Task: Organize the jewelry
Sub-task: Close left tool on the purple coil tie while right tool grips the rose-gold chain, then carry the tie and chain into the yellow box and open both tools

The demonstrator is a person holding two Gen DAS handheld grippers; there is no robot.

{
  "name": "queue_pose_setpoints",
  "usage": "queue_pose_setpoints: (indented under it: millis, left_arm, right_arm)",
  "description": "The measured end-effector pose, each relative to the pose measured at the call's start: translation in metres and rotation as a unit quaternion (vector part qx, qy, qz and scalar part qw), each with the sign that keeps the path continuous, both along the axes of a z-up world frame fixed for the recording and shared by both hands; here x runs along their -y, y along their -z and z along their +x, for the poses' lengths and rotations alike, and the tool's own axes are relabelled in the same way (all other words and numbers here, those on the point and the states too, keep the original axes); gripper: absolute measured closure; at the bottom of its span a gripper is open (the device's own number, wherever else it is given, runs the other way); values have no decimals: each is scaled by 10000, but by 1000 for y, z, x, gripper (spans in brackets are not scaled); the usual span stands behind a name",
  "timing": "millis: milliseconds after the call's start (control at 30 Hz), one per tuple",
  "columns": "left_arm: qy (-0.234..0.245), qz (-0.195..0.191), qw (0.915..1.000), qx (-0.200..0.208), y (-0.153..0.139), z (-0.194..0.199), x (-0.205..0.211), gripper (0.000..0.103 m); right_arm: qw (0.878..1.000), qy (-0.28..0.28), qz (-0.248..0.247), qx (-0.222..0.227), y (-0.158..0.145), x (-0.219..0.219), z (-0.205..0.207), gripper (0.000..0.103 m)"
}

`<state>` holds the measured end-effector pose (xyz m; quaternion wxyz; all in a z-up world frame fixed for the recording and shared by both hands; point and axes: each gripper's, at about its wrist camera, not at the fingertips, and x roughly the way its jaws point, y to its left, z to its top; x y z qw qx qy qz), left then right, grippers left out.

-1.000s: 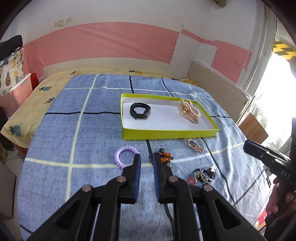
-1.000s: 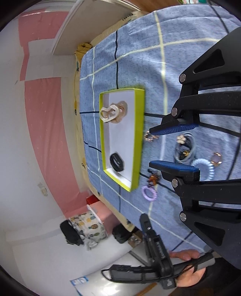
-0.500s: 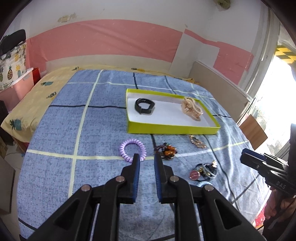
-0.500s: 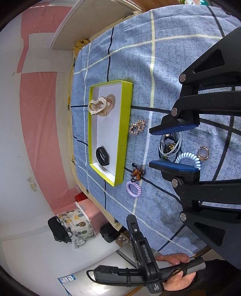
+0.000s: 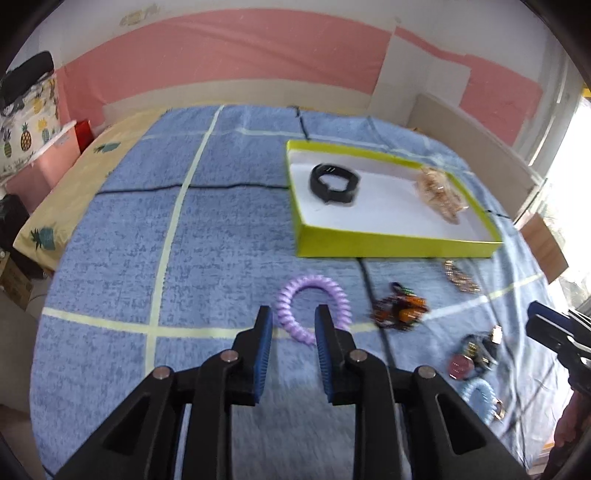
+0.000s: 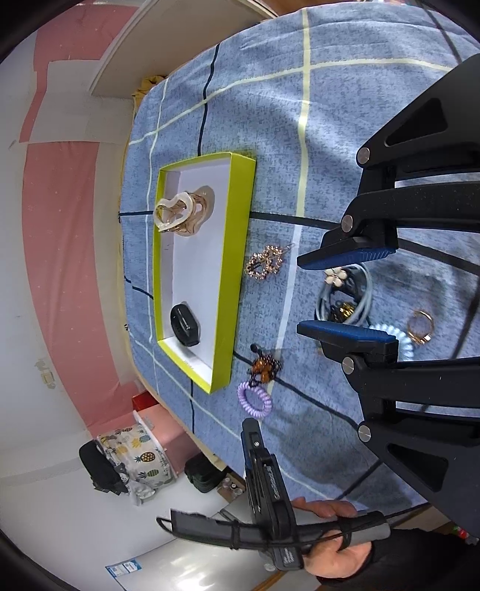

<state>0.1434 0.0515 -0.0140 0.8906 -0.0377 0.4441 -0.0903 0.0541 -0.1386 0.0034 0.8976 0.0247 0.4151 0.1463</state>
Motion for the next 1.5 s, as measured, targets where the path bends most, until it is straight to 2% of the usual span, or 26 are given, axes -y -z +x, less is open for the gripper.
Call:
queue_pose_setpoints:
  millis: [133,300,333,400,700,767,833,867,933,1000,1200,1500]
  left_arm:
    - [-7,36,9999,-145,13,9,3,78]
    - [36,257,9997,-14,14,9,11,79]
    - [51,294,9996,2,14,10,13,80]
    - [86,376,9993,34,14,10,16,91]
    - [215,164,9996,56,13,10,15,94]
    - [244,132,9996,64,12,8,15,94]
    - [269,108,9995,85,11,6,14,94]
    - [274,93,9995,102,9,6,14,94]
    - [282,61,9995,137,7,4,14,94]
    - [287,37,9994,184,3,2,13,94]
    - [333,-47,9988,363,-14,-5,13,94]
    - [449,-167,9972,573,-38,-2,20,94]
  right_arm:
    - [9998,-40,-177,-44,8,-2,13,74]
    - [9994,-64,-325,-100,16,-1,37,74]
    - [9993,-72,-342,-124,18,0,42,74]
    - [9992,-144,-343,-177,23,-1,53,74]
    - [9974,-369,-455,-413,37,-10,78,74]
    - [9974,-333,-483,-416,38,-10,79,80]
    - [9974,-303,-490,-425,39,-9,80,91]
    - [9974,-295,-502,-415,39,-8,80,92]
    - [9974,-300,-524,-382,38,-9,79,94]
    - [9975,-318,-519,-353,37,-9,78,100]
    - [9982,-259,-527,-154,27,-7,67,100]
    - [9986,-170,-434,251,-4,1,52,100]
